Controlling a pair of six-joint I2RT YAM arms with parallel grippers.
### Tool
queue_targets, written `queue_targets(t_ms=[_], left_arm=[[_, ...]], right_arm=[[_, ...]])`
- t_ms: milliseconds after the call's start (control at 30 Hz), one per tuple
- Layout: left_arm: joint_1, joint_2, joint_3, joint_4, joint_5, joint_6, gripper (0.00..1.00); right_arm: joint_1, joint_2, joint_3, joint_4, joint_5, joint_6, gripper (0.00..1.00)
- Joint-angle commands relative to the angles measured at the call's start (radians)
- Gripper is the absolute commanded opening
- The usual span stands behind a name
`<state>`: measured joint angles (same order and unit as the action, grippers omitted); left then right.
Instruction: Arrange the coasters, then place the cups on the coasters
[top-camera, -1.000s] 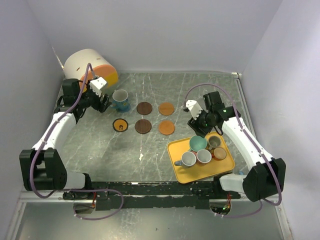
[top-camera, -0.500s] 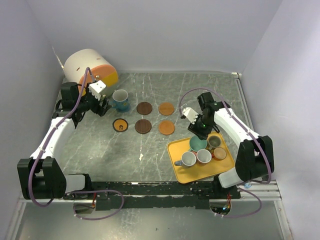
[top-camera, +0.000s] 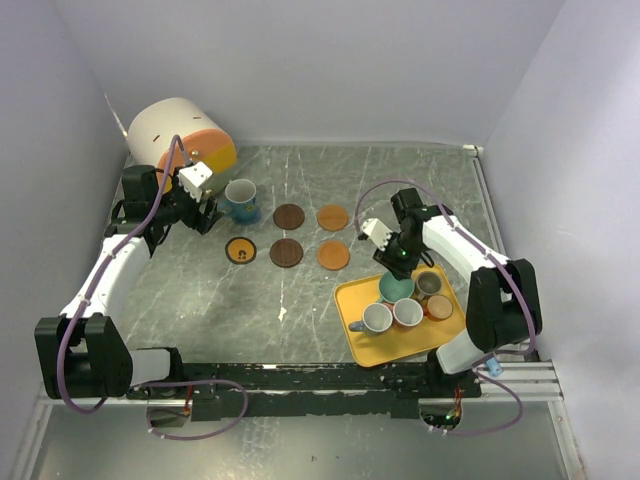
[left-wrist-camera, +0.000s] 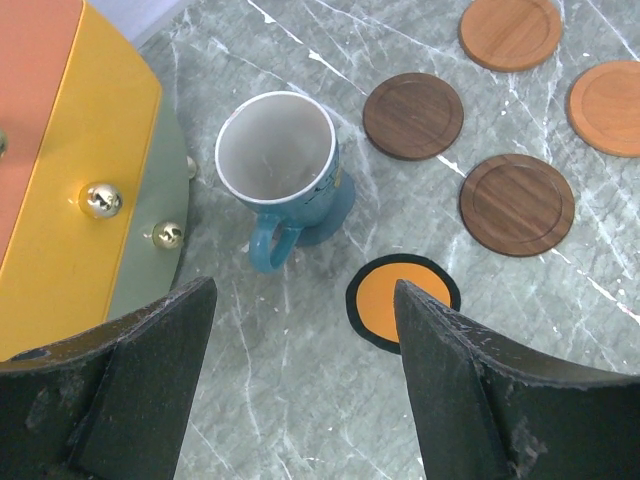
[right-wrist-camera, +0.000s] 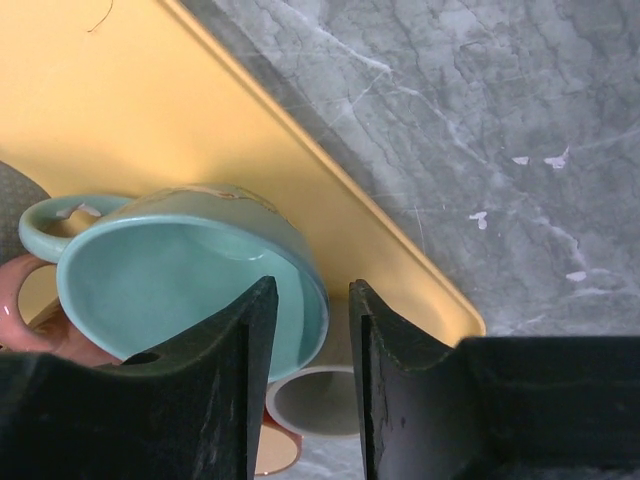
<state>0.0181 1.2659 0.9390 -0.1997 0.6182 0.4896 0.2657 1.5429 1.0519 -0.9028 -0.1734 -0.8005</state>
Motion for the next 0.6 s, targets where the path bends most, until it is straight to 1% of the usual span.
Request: queue_targets(t_ms=[0,567], left_arm=[[0.007,-0.018,-0.003,-0.007,0.028,0.009,0.83],[0.007,-0.017,-0.004,-0.012,0.037,0.031,0.84]], right_arm=[[0.0,0.013,-0.019,0.032,-0.028,0.007,0.34],[0.0,0.01,0.003,0.021,-0.057,0.021,0.1]])
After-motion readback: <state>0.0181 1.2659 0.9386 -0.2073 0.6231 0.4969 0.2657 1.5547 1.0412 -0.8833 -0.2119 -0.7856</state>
